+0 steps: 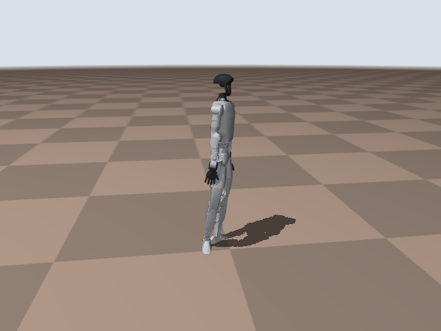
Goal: In place motions
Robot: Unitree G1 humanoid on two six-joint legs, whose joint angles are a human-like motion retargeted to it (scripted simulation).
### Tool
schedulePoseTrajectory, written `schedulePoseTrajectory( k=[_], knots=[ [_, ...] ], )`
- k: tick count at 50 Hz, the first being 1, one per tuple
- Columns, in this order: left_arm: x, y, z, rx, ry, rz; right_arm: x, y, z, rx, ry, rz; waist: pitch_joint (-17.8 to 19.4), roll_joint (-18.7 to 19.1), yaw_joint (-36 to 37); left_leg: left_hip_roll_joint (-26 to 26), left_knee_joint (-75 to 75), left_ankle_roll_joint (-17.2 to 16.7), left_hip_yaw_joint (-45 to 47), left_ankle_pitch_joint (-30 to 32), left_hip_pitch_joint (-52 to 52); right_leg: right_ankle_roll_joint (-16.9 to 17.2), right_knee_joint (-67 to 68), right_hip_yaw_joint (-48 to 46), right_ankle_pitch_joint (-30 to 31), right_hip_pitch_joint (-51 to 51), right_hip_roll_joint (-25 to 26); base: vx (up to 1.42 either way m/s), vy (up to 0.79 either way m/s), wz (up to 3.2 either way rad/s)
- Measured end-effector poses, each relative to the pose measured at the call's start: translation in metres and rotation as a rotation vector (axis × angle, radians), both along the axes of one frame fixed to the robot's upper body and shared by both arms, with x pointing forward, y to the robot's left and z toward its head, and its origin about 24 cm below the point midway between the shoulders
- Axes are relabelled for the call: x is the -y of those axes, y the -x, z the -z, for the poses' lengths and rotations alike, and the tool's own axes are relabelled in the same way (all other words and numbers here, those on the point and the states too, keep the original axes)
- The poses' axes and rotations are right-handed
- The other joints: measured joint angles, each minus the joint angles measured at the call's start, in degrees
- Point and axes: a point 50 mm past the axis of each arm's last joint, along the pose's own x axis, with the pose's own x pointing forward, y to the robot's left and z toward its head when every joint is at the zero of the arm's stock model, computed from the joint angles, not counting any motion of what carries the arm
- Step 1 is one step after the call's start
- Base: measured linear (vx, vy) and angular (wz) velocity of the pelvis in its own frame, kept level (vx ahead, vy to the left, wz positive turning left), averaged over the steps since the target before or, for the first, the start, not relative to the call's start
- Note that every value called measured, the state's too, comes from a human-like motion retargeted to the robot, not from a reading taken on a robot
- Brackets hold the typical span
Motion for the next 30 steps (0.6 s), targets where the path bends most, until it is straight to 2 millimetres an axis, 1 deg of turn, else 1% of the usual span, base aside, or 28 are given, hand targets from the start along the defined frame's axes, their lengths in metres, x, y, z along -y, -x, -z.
schedulePoseTrajectory(
  k=[2,5,7,8,10,11,12,13,14,15,16,17,20,23,25,26,27,28,29,30],
  knots=[
    [0.004,-0.006,0.001,0.012,0.014,0.021,0.002,0.001,0.0,-0.001,0.01,0.026,1.0,0.9,0.9,0.3,0.4,0.1,-2.6,-0.7,0.1,0.6,1.6,-1.0,3.0,2.1,-0.1,0.4,-0.29,1.02],
    [0.002,-0.015,0.001,0.048,0.017,0.11,0.004,0.004,-0.001,-0.001,0.004,0.057,0.9,2.6,4.4,1.5,0.9,0.0,-3.4,-2.6,0.3,0.5,5.9,1.4,8.6,4.1,-1.1,0.46,-0.31,0.49],
    [-0.001,-0.022,0.001,0.061,0.02,0.195,0.007,0.008,-0.001,-0.005,0.006,0.07,0.3,3.1,9.2,2.4,1.8,0.1,-2.9,-4.0,-0.2,-2.3,9.5,7.3,13.3,4.1,-2.4,0.44,-0.31,-0.01],
    [-0.005,-0.027,0.001,0.067,0.019,0.251,0.007,0.01,-0.002,-0.002,0.011,0.091,0.5,4.7,10.4,4.4,2.6,0.1,-4.5,-4.6,-0.6,-4.5,15.7,10.5,15.3,2.9,-5.1,0.43,-0.34,0.8],
    [-0.012,-0.04,0.0,0.088,0.014,0.345,0.009,0.007,-0.001,0.007,0.029,0.123,1.7,5.0,10.4,4.3,3.3,0.5,-6.9,-5.5,-0.9,-10.3,33.3,21.5,15.4,-4.3,-14.0,0.35,-0.38,1.37],
    [-0.016,-0.047,-0.001,0.098,0.01,0.378,0.008,0.005,-0.001,0.007,0.023,0.132,1.7,2.5,11.3,0.9,2.3,1.2,-6.3,-5.3,-1.3,-8.2,40.0,32.7,13.9,-11.3,-17.9,0.19,-0.46,1.26],
    [-0.021,-0.053,-0.002,0.106,0.005,0.411,0.006,0.003,-0.001,0.006,0.013,0.142,1.6,0.3,11.4,-2.0,1.3,1.9,-6.6,-4.9,-1.9,-5.8,45.3,43.0,12.1,-17.5,-20.0,0.08,-0.54,1.62],
    [-0.027,-0.058,-0.003,0.109,-0.004,0.443,0.001,0.001,0.0,0.007,-0.006,0.154,1.5,-1.0,10.1,-3.9,0.1,2.6,-8.6,-3.9,-3.0,-3.1,47.6,51.3,9.7,-22.1,-18.5,0.04,-0.56,2.58],
    [-0.032,-0.062,-0.004,0.106,-0.012,0.472,-0.004,-0.001,0.0,0.014,-0.026,0.166,1.8,-0.7,8.2,-4.3,-0.4,3.1,-12.3,-3.1,-3.8,-1.7,47.5,54.8,8.2,-23.5,-15.5,-0.01,-0.55,3.4],
    [-0.036,-0.066,-0.005,0.101,-0.02,0.5,-0.008,-0.003,0.001,0.024,-0.046,0.177,2.4,0.2,6.0,-4.0,-0.6,3.6,-16.9,-2.4,-4.5,-1.1,46.2,55.9,7.0,-23.3,-11.8,0.0,-0.55,4.37],
    [-0.04,-0.07,-0.007,0.097,-0.026,0.518,-0.011,-0.008,0.001,0.044,-0.066,0.178,3.8,2.3,1.6,-3.2,-0.1,3.9,-23.8,-1.6,-5.5,-1.2,46.0,52.8,4.9,-23.0,-10.3,-0.01,-0.57,4.61],
    [-0.043,-0.074,-0.008,0.093,-0.031,0.53,-0.014,-0.013,0.002,0.064,-0.083,0.169,4.8,3.6,-1.2,-2.7,0.1,4.3,-28.9,-0.9,-6.3,-1.3,45.1,51.2,2.8,-23.0,-8.9,-0.04,-0.58,3.74],
    [-0.048,-0.079,-0.01,0.083,-0.023,0.533,-0.015,-0.025,0.003,0.113,-0.102,0.08,5.7,3.4,-1.4,-3.9,-0.6,4.7,-33.9,0.2,-7.3,-1.7,38.3,54.7,-3.3,-25.6,-4.7,-0.09,-0.47,1.88],
    [-0.048,-0.076,-0.009,0.067,-0.007,0.514,-0.012,-0.032,0.003,0.137,-0.085,-0.017,5.8,2.3,-2.9,-6.7,-1.5,5.0,-39.2,1.2,-7.6,0.2,25.8,57.5,-5.0,-26.7,-0.8,-0.1,-0.36,1.76],
    [-0.045,-0.072,-0.009,0.057,0.001,0.495,-0.009,-0.034,0.003,0.148,-0.069,-0.06,6.1,0.8,-3.0,-9.2,-1.7,5.1,-41.4,1.2,-6.9,1.1,16.0,55.1,-4.9,-25.3,-0.7,-0.08,-0.27,1.53],
    [-0.044,-0.07,-0.008,0.054,0.008,0.488,-0.009,-0.035,0.003,0.154,-0.067,-0.068,6.9,0.7,-3.9,-9.7,-1.5,5.0,-43.5,1.2,-6.3,-2.8,11.6,49.3,-3.7,-23.6,-1.1,-0.04,-0.22,1.91],
    [-0.043,-0.069,-0.008,0.048,0.016,0.482,-0.01,-0.036,0.003,0.157,-0.063,-0.072,7.5,0.5,-5.2,-10.4,-1.0,5.0,-46.0,1.1,-5.7,-4.9,7.8,44.4,-2.5,-21.6,-1.3,0.01,-0.2,2.56],
    [-0.041,-0.066,-0.008,0.039,0.028,0.476,-0.01,-0.034,0.003,0.155,-0.058,-0.07,8.0,0.4,-7.5,-11.4,-0.3,5.0,-49.3,1.1,-5.2,-3.4,5.2,41.4,-1.3,-19.2,-1.0,0.04,-0.13,2.16],
    [-0.038,-0.063,-0.007,0.029,0.04,0.47,-0.009,-0.031,0.003,0.146,-0.052,-0.07,7.8,0.0,-7.2,-11.9,0.2,5.0,-50.0,0.8,-4.9,-3.3,4.0,36.0,-1.9,-17.0,-0.7,0.06,-0.08,1.23],
    [-0.036,-0.06,-0.007,0.019,0.052,0.463,-0.009,-0.027,0.003,0.135,-0.046,-0.071,7.3,-0.3,-5.7,-12.1,0.6,5.0,-49.5,0.3,-4.8,-3.9,3.5,29.4,-3.6,-15.0,-0.4,0.04,-0.05,0.35]
  ],
)
